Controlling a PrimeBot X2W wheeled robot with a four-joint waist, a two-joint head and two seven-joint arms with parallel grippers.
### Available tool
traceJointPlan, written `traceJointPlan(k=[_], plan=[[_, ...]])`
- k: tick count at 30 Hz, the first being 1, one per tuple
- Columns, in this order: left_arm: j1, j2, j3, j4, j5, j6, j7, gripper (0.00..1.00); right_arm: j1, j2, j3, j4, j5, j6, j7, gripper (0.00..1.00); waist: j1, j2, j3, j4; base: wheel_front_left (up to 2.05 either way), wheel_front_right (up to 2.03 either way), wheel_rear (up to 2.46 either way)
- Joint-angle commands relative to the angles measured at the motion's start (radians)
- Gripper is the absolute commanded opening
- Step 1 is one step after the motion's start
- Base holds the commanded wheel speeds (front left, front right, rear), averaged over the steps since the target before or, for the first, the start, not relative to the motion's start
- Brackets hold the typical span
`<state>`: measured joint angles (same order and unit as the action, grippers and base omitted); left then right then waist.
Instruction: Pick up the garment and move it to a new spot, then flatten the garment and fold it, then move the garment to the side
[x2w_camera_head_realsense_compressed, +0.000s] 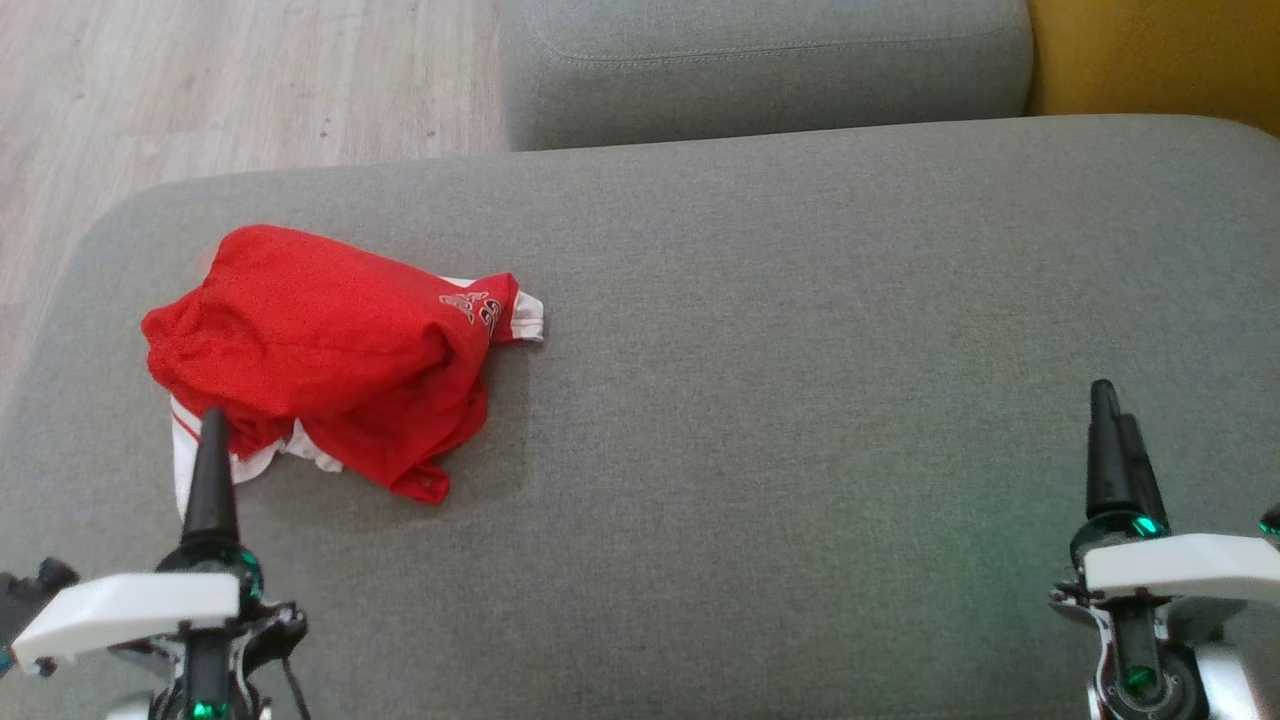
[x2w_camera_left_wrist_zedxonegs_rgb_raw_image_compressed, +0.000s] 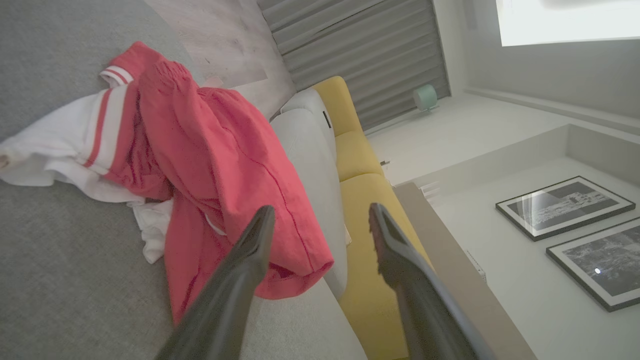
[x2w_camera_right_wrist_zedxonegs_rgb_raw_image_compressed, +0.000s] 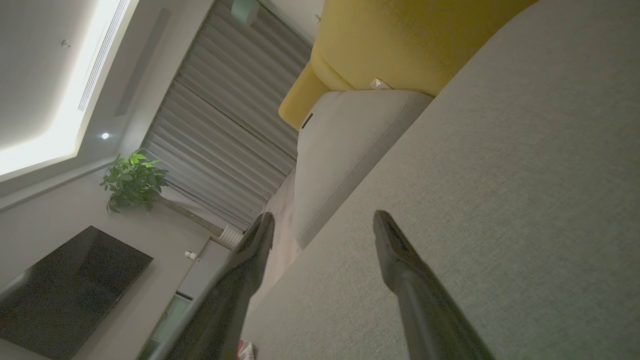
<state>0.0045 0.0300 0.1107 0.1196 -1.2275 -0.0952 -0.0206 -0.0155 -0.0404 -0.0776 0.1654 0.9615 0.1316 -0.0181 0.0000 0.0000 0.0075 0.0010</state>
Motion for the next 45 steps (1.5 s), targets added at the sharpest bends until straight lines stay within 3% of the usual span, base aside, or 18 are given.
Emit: traceJointPlan(k=[1,26,45], plan=[[-0.038,0.013,0.001,-0.058,0.049,0.007,-0.014,1.00,-0.053,-0.006,0.014,-0.048,-0.052,0.000,-0.015,1.00,0.0000,0.0000,0.001,0.000,0.00,0.00,0.00],[-0.017,0.019,-0.154,-0.145,0.544,0.075,-0.084,1.00,-0.051,-0.007,0.072,-0.061,-0.446,-0.001,-0.086,1.00,0.0000,0.0000,0.007,0.000,0.00,0.00,0.00],[-0.014,0.081,-0.264,-0.185,0.801,0.211,-0.140,1.00,-0.051,-0.008,0.093,-0.093,-0.703,-0.001,-0.142,1.00,0.0000,0.0000,0.012,0.002,0.00,0.00,0.00]])
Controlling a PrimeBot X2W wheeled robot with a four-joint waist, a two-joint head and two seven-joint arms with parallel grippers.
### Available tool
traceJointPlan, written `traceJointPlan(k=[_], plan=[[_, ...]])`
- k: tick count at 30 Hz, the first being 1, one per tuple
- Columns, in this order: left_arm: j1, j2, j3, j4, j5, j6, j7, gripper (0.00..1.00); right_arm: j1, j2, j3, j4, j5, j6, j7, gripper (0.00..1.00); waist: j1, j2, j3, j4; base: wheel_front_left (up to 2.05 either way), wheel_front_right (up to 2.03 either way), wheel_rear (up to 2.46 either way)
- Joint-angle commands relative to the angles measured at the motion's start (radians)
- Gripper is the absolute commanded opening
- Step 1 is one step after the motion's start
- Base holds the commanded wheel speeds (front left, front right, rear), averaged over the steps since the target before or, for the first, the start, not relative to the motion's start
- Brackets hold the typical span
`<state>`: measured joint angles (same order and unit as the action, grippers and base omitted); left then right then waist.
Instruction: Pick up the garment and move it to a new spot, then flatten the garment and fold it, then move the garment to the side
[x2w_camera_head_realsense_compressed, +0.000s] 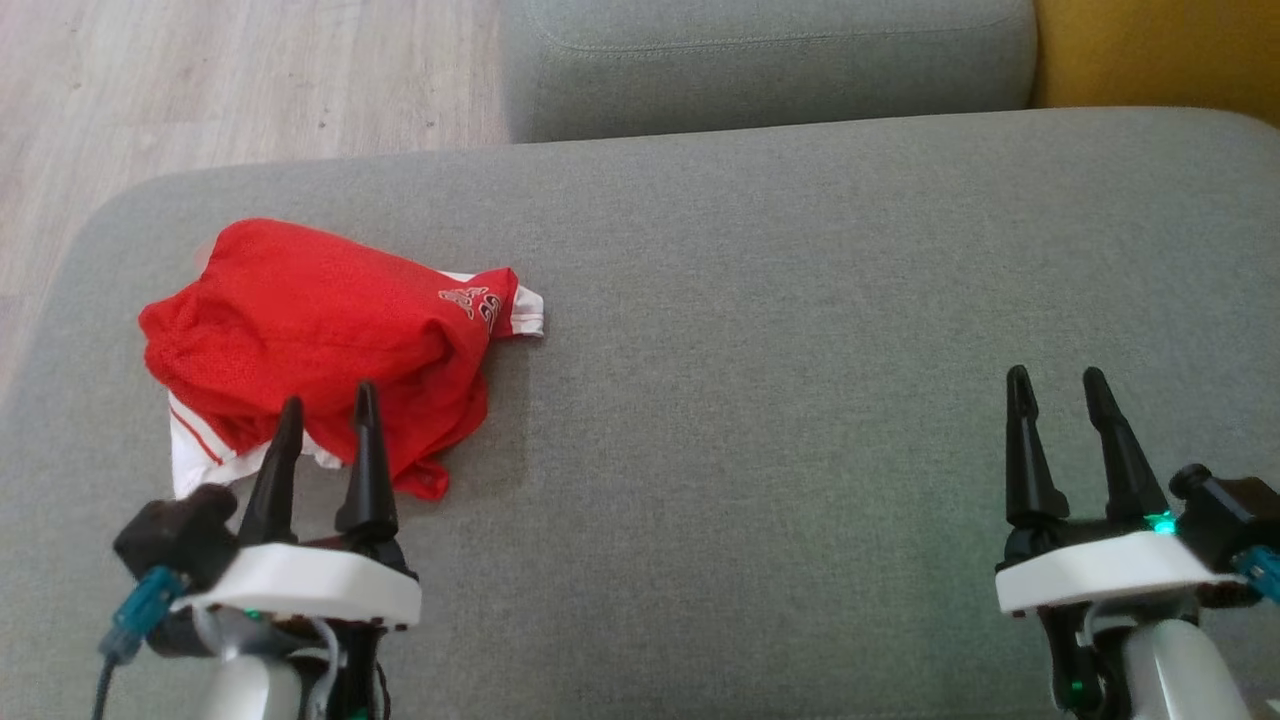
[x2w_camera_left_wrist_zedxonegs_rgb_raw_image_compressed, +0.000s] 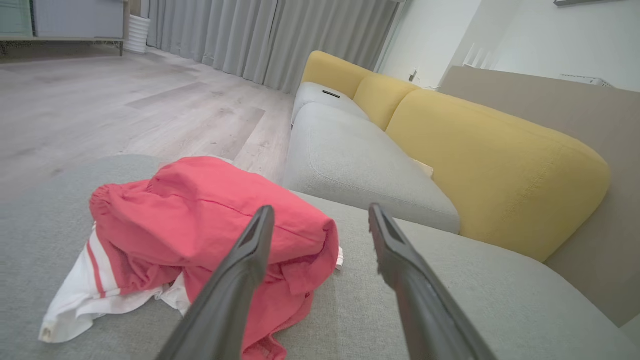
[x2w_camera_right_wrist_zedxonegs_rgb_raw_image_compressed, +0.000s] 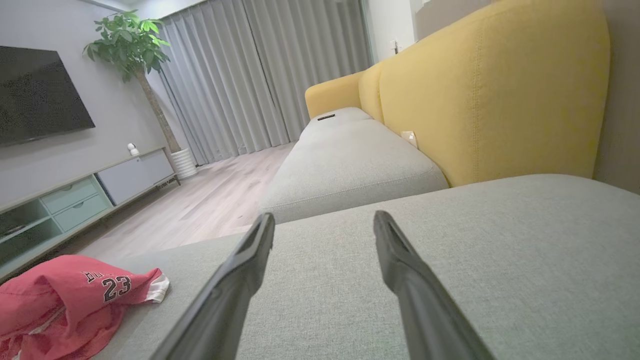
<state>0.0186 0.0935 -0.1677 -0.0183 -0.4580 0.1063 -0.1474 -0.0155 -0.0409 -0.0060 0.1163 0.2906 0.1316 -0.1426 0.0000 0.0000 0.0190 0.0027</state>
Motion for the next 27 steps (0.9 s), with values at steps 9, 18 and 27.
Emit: traceJointPlan(k=[9,18,27], plan=[[-0.027,0.046,-0.040,-0.053,0.129,0.053,-0.036,1.00,-0.049,-0.008,0.032,-0.058,-0.138,-0.001,-0.041,1.00,0.0000,0.0000,0.003,0.001,0.00,0.00,0.00],[-0.028,0.070,-0.103,-0.040,0.235,0.074,-0.063,1.00,-0.045,-0.008,0.048,-0.067,-0.252,-0.001,-0.067,1.00,0.0000,0.0000,0.007,0.002,0.00,0.00,0.00],[-0.005,0.012,-0.036,-0.028,0.233,0.008,-0.089,1.00,-0.035,-0.009,0.057,-0.032,-0.206,-0.001,-0.094,1.00,0.0000,0.0000,0.004,0.005,0.00,0.00,0.00]])
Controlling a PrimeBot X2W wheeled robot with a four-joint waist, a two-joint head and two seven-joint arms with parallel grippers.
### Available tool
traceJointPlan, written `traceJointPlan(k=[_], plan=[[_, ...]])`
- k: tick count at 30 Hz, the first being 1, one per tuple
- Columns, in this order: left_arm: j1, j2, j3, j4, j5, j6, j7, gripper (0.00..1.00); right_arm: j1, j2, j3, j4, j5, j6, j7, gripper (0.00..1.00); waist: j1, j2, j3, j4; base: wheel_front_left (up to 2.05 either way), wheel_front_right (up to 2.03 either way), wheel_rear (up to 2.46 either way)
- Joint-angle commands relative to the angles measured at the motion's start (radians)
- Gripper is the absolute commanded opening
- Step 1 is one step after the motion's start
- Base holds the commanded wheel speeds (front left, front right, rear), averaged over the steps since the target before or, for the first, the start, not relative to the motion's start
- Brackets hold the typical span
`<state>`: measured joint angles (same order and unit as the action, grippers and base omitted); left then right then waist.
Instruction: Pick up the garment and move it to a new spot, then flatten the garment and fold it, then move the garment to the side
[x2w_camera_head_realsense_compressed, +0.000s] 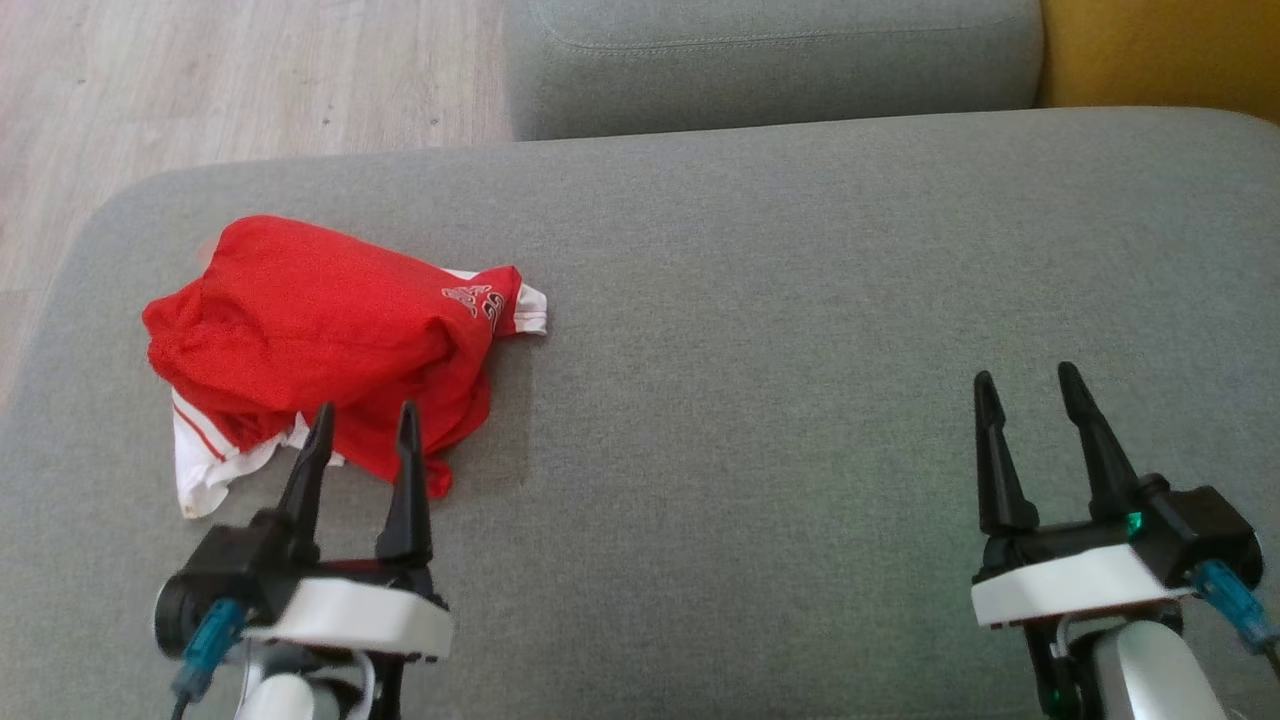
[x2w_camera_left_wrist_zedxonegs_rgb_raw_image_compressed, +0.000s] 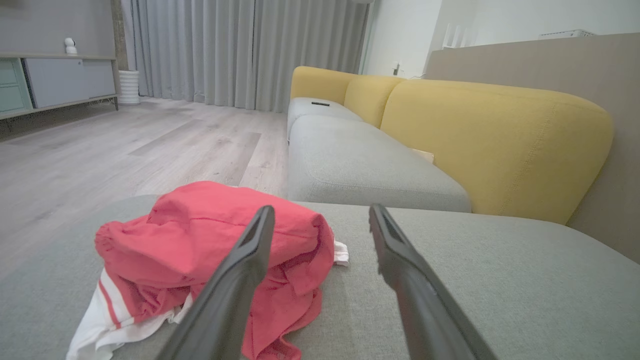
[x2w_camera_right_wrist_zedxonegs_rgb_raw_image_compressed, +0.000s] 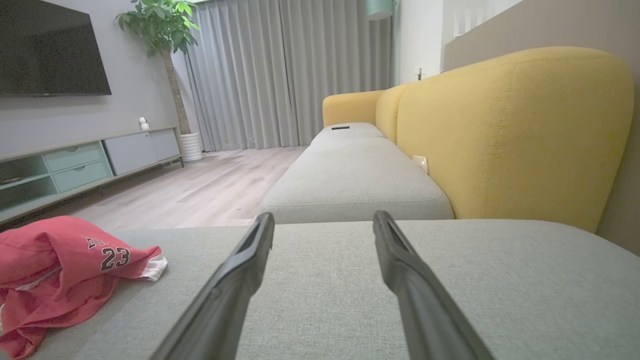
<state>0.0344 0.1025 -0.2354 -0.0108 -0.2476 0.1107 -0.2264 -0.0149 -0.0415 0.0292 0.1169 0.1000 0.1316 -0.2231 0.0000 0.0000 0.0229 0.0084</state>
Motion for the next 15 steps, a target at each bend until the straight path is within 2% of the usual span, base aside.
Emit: traceJointPlan(k=[1,6,11,15], plan=[[-0.017,-0.005,0.046,-0.036,0.025,-0.008,-0.013,1.00,-0.036,-0.008,0.025,-0.028,-0.006,-0.001,-0.016,1.00,0.0000,0.0000,-0.001,-0.001,0.00,0.00,0.00],[0.007,-0.039,0.105,-0.014,0.064,-0.092,-0.031,1.00,-0.030,-0.009,0.045,0.007,0.088,-0.001,-0.034,1.00,0.0000,0.0000,-0.005,-0.006,0.00,0.00,0.00],[0.012,-0.050,0.126,0.005,0.090,-0.127,-0.035,1.00,-0.024,-0.009,0.065,0.037,0.141,-0.001,-0.039,1.00,0.0000,0.0000,-0.009,-0.011,0.00,0.00,0.00],[0.011,-0.052,0.135,0.013,0.086,-0.138,-0.035,1.00,-0.028,-0.009,0.073,0.051,0.156,-0.001,-0.039,1.00,0.0000,0.0000,-0.010,-0.014,0.00,0.00,0.00]])
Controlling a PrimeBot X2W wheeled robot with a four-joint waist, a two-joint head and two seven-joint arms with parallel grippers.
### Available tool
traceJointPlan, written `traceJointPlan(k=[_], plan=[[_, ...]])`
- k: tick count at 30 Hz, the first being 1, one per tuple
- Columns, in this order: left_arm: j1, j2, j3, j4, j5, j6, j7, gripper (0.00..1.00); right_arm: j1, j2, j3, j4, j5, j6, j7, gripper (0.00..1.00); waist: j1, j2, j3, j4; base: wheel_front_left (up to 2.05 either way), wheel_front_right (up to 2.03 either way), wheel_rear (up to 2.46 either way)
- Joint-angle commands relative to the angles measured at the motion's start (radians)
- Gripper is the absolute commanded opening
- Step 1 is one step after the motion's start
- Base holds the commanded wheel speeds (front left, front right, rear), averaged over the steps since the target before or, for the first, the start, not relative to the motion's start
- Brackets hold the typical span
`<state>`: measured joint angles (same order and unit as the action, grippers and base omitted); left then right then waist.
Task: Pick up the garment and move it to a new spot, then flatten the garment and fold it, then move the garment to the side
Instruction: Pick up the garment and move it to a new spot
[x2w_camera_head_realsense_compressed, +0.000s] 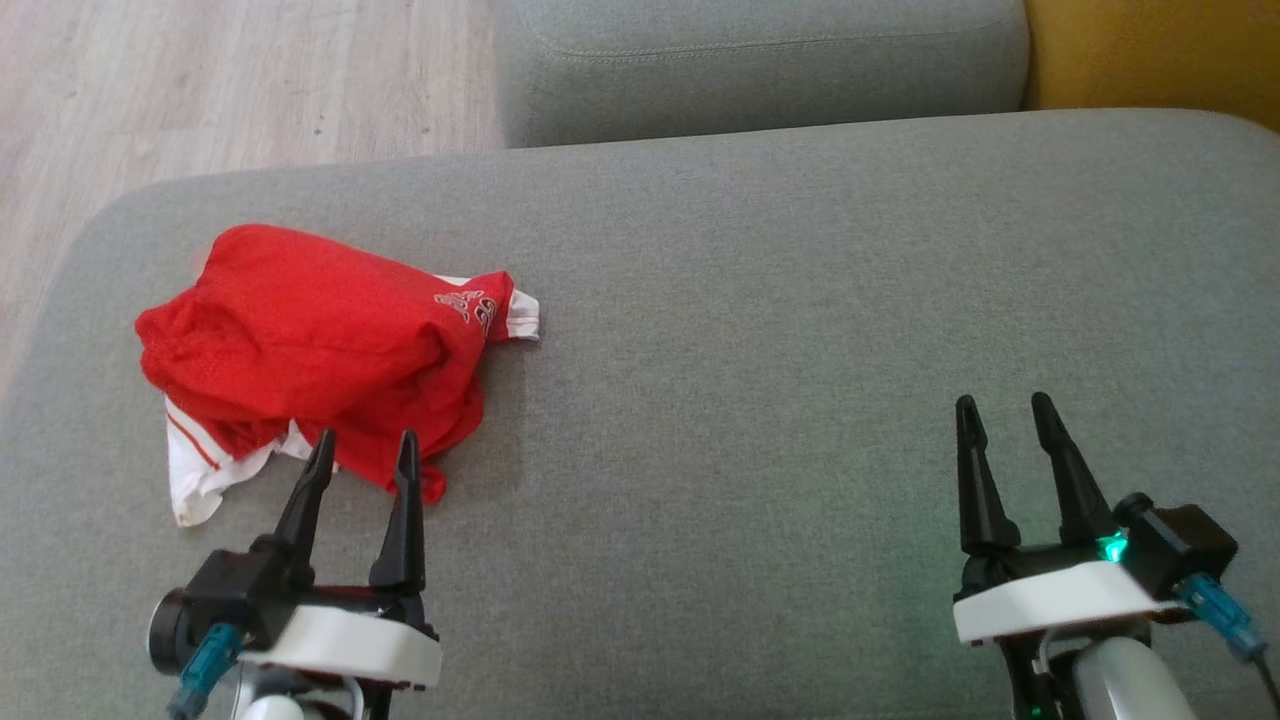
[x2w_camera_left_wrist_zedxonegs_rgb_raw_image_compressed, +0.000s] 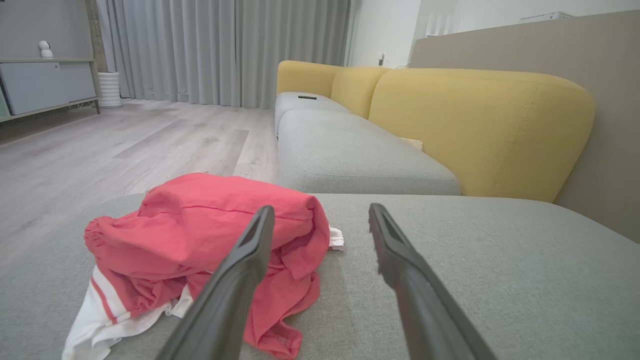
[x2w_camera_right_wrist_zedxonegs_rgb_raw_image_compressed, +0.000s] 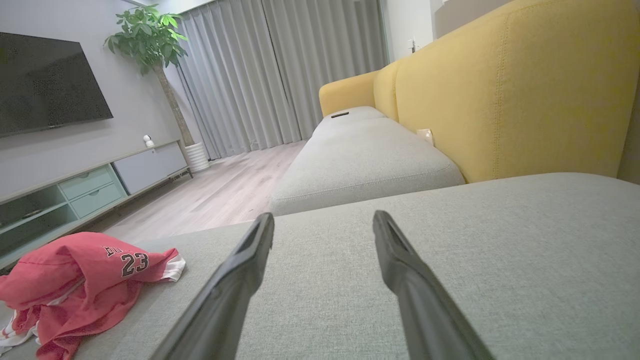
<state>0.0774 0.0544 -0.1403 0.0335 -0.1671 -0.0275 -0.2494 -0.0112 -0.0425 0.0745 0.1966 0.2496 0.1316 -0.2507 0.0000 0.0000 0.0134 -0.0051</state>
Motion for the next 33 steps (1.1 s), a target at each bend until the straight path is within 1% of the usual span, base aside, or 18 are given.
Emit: traceJointPlan(k=[1,8,14,22,33], plan=[[-0.032,-0.004,0.039,-0.031,0.001,0.001,-0.012,1.00,-0.033,-0.008,0.028,-0.027,0.010,-0.001,-0.011,1.00,0.0000,0.0000,-0.001,0.000,0.00,0.00,0.00],[-0.034,-0.004,0.035,-0.027,-0.013,0.005,-0.012,1.00,-0.036,-0.008,0.032,-0.018,0.021,-0.001,-0.011,1.00,0.0000,0.0000,-0.004,0.005,0.00,0.00,0.00],[-0.034,-0.004,0.036,-0.023,-0.020,0.013,-0.012,1.00,-0.034,-0.008,0.050,-0.007,0.023,-0.001,-0.011,1.00,0.0000,0.0000,-0.009,0.032,0.00,0.00,0.00],[-0.031,-0.004,0.060,-0.022,-0.020,0.024,-0.012,1.00,-0.034,-0.008,0.091,0.002,0.032,-0.001,-0.011,1.00,0.0000,0.0000,-0.017,0.102,0.00,0.00,0.00],[-0.023,-0.004,0.119,-0.022,-0.007,0.016,-0.012,1.00,-0.036,-0.008,0.158,0.013,0.062,-0.001,-0.011,1.00,0.0000,0.0000,-0.030,0.208,0.00,0.00,0.00]])
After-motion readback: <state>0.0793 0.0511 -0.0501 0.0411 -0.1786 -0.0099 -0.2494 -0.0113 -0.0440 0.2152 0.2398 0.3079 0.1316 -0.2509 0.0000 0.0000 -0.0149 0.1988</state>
